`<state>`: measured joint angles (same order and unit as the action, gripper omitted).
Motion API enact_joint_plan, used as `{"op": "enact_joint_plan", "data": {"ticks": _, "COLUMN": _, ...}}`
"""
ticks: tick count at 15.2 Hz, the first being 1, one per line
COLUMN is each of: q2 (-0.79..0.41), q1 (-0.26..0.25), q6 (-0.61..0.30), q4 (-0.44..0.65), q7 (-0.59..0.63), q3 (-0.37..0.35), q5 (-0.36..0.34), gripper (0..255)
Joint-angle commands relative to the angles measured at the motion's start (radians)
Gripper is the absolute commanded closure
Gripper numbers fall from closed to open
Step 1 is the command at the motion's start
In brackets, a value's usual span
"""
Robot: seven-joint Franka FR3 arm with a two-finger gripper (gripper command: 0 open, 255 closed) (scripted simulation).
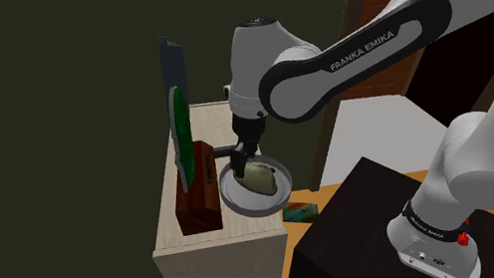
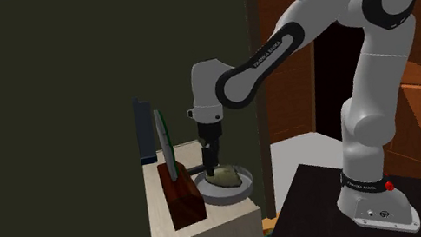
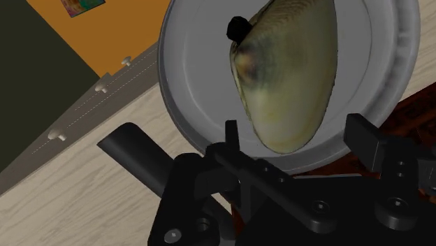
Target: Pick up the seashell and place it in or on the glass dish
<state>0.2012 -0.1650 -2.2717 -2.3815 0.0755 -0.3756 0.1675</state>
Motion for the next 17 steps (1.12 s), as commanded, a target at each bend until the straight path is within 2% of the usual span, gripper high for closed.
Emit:
{"op": "enact_joint_plan", "data": {"ticks": 1, "q2": 0.000, "q1": 0.000, "q6": 0.000, "q4": 0.000, "q7": 0.000, "q3": 0.000, "q5": 0.000, "gripper": 0}}
{"op": "enact_joint_plan", "data": {"ticks": 5, "q2": 0.000, "q1": 0.000, "q6": 0.000, "q4": 0.000, "q7": 0.000, "q3": 0.000, "q5": 0.000, "gripper": 0}}
{"op": "enact_joint_plan", "data": {"ticks": 9, "q2": 0.071, "q1": 0.001, "q6": 0.136, "q4": 0.066, "q7": -0.012, "q3": 0.020, "q5": 0.011, "gripper": 0}}
{"op": "enact_joint_plan", "data": {"ticks": 17, "q2": 0.071, "q1": 0.001, "q6": 0.136, "q4": 0.066, "q7": -0.012, "q3": 0.020, "q5": 0.011, "gripper": 0}}
